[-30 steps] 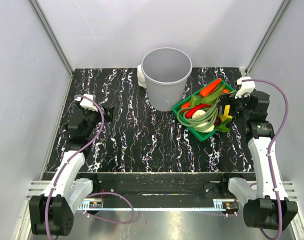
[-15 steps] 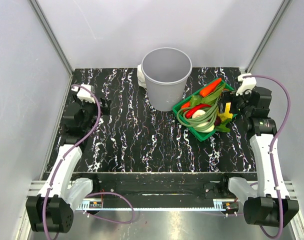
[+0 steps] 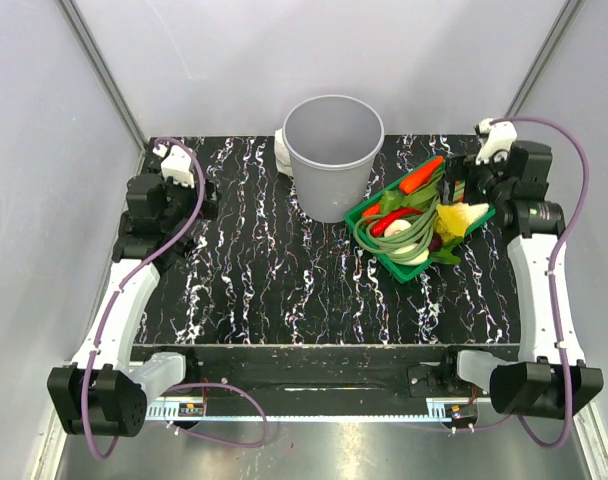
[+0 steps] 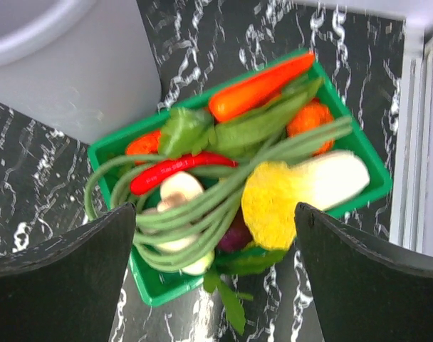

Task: Put the trash bags into the trash bin

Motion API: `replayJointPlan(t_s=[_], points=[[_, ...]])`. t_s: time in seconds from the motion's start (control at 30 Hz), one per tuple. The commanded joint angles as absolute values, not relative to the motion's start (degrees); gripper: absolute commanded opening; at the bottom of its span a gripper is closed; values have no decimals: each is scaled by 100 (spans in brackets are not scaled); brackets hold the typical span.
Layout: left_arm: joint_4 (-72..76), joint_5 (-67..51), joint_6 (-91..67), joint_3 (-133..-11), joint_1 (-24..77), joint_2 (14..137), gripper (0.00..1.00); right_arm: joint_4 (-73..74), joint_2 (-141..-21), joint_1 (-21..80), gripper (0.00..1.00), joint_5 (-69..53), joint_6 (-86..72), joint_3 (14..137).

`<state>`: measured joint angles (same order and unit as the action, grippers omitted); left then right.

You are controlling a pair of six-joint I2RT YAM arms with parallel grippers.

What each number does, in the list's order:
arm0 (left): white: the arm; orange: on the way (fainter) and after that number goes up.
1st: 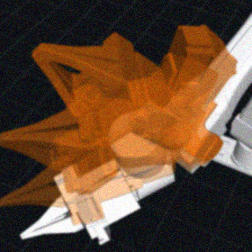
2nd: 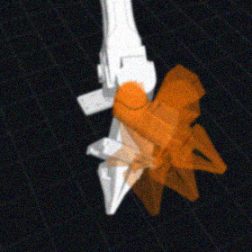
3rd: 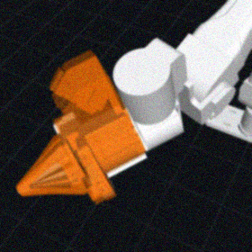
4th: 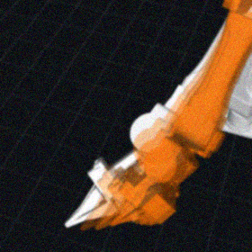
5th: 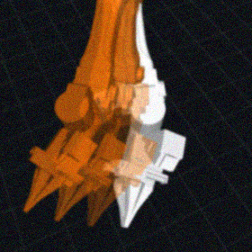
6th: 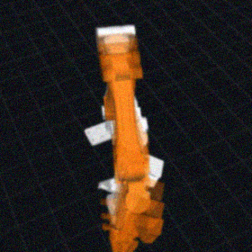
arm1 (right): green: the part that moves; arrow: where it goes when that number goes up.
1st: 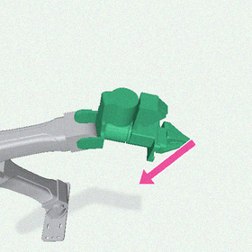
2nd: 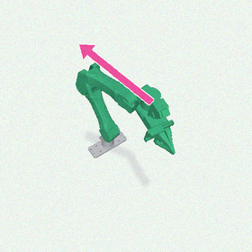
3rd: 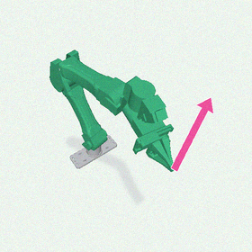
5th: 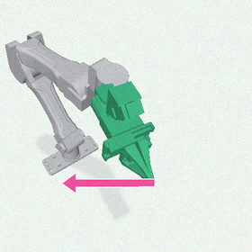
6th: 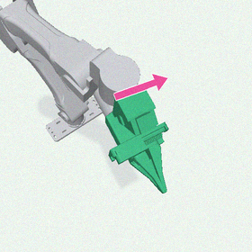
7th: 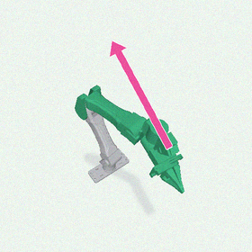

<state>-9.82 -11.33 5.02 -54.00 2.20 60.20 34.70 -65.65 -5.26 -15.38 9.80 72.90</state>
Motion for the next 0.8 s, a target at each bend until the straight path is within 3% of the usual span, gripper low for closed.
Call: replayJointPlan(t_s=[0.0, 0.2, 0.57, 0.77], points=[[-1256, -1291, 843, -5669, 220, 6196, 99, 3805, -7056, -448, 95, -2196, 1142, 8426], [-1485, -1731, 896, -5564, 229, 6161, 99, 4191, -7970, 296, 87, -2410, 1546, 9587], [-1705, -1731, 1160, -5484, 229, 5827, 99, 5062, -9824, 2134, 93, -1356, 2758, 11583], [-1793, -1600, 1239, -5520, 229, 5915, 99, 5536, -10897, 2566, 94, -1300, 3190, 12663]])
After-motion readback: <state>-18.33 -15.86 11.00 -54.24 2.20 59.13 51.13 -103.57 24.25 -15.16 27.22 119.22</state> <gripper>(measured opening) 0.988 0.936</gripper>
